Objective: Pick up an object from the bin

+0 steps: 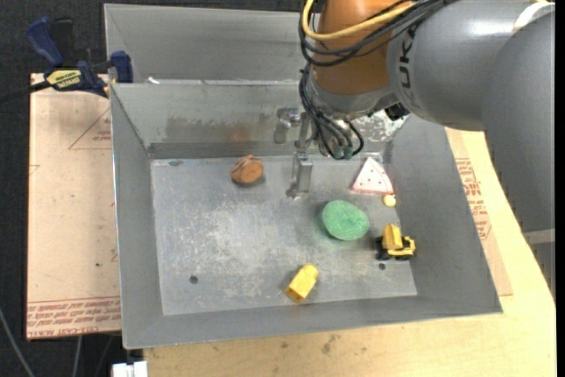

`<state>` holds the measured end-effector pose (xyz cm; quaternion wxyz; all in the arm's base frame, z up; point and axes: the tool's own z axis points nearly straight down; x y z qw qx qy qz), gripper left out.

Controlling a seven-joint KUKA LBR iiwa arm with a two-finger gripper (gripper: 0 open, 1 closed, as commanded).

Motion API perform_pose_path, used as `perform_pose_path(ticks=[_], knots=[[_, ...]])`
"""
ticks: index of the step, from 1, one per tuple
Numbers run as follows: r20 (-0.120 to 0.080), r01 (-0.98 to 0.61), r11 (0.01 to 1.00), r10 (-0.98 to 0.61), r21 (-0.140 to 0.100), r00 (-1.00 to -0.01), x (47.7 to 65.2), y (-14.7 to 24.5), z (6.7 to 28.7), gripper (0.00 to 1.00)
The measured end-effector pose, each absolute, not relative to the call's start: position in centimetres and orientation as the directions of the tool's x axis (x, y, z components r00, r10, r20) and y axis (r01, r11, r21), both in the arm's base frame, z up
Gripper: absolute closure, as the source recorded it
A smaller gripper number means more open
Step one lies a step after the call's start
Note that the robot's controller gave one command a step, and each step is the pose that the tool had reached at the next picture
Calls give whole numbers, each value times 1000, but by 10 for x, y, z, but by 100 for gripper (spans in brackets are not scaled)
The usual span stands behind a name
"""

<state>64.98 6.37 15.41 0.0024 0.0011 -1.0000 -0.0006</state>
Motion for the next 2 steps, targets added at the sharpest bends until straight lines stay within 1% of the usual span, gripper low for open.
perform_pose_path(ticks=[1,2], knots=[[-2,-1,1000,-1,2,-1000,651,63,159,0],[-5,-80,997,-80,2,-997,648,21,132,0]])
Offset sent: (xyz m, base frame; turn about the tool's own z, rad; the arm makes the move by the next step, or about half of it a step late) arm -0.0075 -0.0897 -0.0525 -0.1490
